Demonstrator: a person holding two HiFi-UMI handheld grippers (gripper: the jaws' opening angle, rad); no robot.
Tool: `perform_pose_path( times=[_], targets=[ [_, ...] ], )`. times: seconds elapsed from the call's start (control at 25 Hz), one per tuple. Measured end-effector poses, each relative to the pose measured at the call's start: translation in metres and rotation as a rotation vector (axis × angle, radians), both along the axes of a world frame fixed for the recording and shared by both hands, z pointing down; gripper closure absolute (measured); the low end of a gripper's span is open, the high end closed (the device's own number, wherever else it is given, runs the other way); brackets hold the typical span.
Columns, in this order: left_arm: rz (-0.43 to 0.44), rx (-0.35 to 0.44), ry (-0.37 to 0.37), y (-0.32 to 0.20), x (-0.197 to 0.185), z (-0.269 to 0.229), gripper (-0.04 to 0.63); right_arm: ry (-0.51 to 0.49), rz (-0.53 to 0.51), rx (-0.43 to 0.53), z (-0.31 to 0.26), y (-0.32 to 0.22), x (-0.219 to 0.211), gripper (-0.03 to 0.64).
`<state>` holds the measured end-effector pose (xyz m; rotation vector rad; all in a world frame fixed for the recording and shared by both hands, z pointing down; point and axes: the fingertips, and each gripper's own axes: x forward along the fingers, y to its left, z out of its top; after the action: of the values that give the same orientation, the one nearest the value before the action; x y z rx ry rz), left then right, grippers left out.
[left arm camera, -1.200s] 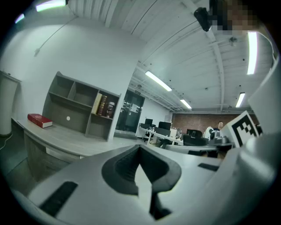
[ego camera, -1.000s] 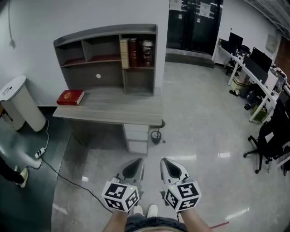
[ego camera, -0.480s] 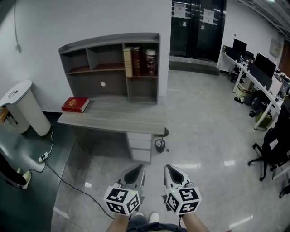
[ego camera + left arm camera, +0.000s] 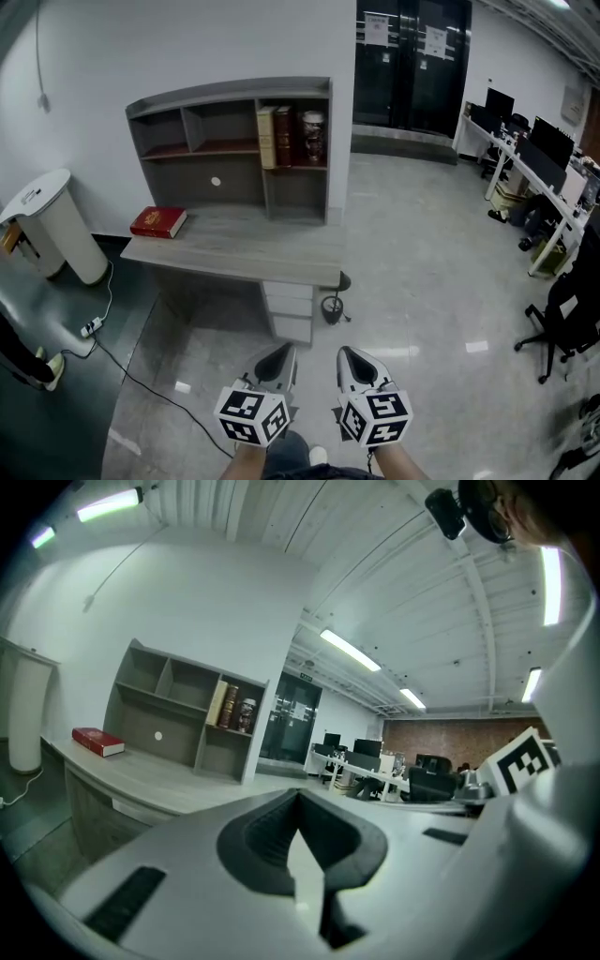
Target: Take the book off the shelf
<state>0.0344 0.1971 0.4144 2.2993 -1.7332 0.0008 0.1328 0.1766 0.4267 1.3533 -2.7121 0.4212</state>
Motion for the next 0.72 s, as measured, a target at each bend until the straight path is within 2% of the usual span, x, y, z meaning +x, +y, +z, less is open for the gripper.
perform_pose_path(
  times=[0.28,0.72],
  targets=[
    [-0.006,-0.007,-0.031,-0.012,0.007,0.001,0.583,0.014,-0.016,-0.007,0.005,-0.006,-0.001,0.609],
    [-0.014,-0.018,0.009,-0.044,-0.006,0.009,0.583,0.034,0.015,-0.006,0.01,-0.038,-0.001,0.609]
  ],
)
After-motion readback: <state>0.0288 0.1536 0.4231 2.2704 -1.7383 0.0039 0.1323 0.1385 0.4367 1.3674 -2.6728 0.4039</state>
